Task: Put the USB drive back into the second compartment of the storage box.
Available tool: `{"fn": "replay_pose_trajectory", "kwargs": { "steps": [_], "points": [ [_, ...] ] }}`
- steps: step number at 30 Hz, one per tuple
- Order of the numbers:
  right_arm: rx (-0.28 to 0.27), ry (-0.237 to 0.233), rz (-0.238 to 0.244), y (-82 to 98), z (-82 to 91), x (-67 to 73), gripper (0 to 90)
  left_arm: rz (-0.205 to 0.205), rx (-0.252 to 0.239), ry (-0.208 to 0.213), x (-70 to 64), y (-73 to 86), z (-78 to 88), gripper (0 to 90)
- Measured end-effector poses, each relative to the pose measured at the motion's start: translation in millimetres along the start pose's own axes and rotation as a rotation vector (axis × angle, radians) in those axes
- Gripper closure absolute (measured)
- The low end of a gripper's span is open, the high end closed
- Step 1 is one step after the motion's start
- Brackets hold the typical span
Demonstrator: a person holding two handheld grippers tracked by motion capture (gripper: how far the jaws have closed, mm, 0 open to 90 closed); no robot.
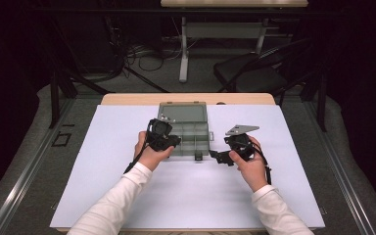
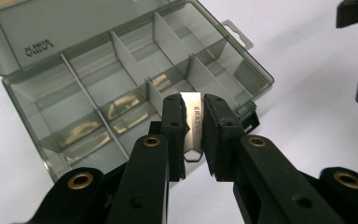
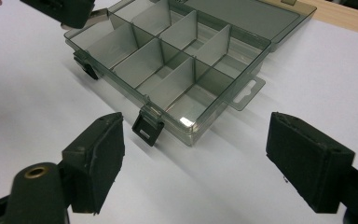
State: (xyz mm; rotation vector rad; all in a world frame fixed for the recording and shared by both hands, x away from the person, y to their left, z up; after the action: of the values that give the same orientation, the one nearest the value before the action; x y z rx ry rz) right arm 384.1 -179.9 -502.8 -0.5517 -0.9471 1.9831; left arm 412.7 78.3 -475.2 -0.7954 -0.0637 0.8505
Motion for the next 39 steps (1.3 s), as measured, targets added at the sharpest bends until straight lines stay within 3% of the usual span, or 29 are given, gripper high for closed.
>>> {"fn": "replay_pose_trajectory", "kwargs": {
  "steps": [22, 33, 39],
  "points": [
    [0.000, 0.000, -0.003, 1.1, -1.3, -1.2, 19.1, -0.003, 0.044, -0.070, 23.5, -40.1, -17.7, 78.6],
    [-0.002, 0.001, -0.003, 1.0, -1.2, -1.3, 19.1, 0.051, 0.040, -0.077, 38.2, -49.0, -27.2, 78.6],
    [-0.003, 0.002, -0.001, 1.1, -1.5, -0.9, 19.1, 0.056, 0.042, -0.089, 42.8, -50.6, -29.1, 78.6]
  ]
}}
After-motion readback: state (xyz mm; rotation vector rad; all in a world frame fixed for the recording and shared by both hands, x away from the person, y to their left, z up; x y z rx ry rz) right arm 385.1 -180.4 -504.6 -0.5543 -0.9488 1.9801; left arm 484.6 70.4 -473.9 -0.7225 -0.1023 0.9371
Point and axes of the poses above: each handheld gripper's, and its own axes: z roughly backward along the jaws, y roughly out of its underside, x roughly to its left, the point moved 1 cm from there along -z, roughly forward along the jaws, and after that the axes turned 10 degrees about y, right-handed, at the moved point
